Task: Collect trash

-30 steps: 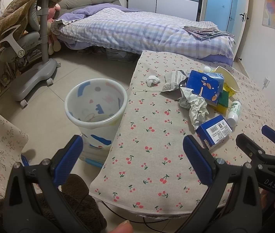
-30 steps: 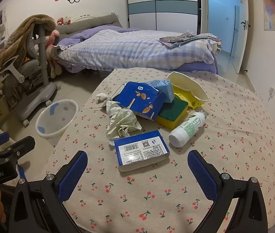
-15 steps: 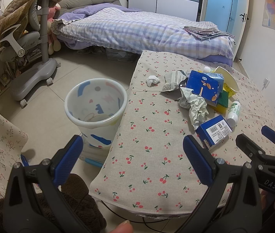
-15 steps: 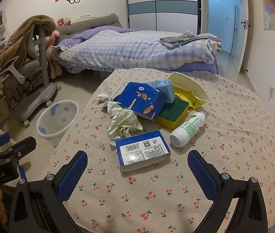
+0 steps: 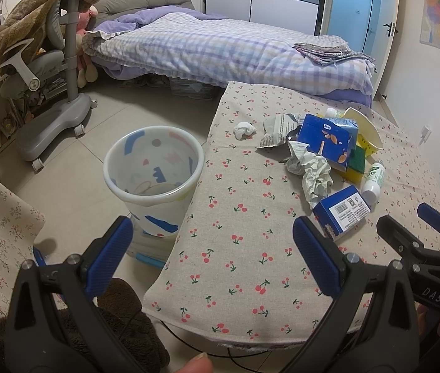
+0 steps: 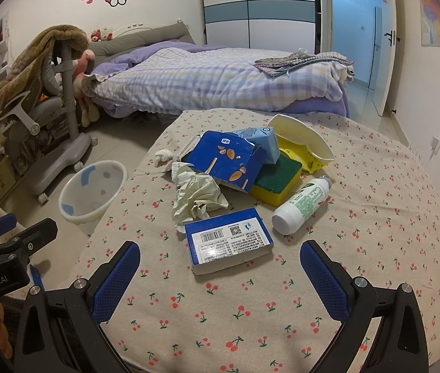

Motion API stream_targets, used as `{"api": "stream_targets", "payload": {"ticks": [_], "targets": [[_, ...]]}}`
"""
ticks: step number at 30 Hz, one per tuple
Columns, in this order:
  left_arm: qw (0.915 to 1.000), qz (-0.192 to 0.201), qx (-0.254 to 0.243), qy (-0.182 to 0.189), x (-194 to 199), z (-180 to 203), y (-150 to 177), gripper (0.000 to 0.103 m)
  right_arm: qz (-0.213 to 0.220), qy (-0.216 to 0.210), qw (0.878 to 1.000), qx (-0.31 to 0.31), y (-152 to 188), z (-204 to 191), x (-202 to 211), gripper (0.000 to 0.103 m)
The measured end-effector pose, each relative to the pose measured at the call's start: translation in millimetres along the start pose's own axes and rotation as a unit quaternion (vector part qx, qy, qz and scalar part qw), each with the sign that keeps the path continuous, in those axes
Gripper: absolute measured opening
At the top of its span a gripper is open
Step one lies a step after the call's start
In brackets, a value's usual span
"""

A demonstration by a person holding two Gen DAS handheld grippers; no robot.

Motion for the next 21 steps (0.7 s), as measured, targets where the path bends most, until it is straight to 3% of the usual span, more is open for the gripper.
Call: {"api": "stream_targets", "payload": {"ticks": [21], "targets": [[1.0000, 0.002, 0.003, 0.001, 1.5, 0.0, -1.5, 0.102, 0.004, 0.000, 1.000, -0.003, -2.2, -3.2, 2.1, 0.103]]}}
Point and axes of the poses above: each gripper's, at about its wrist camera, not at the fingertips, and x roughly against the way its jaws point, z to its right, y to its underside, the point moved 10 cm from there along -x, roughly the way its jaws point, and after that the axes turned 8 degrees about -y, right-handed, at the moved point
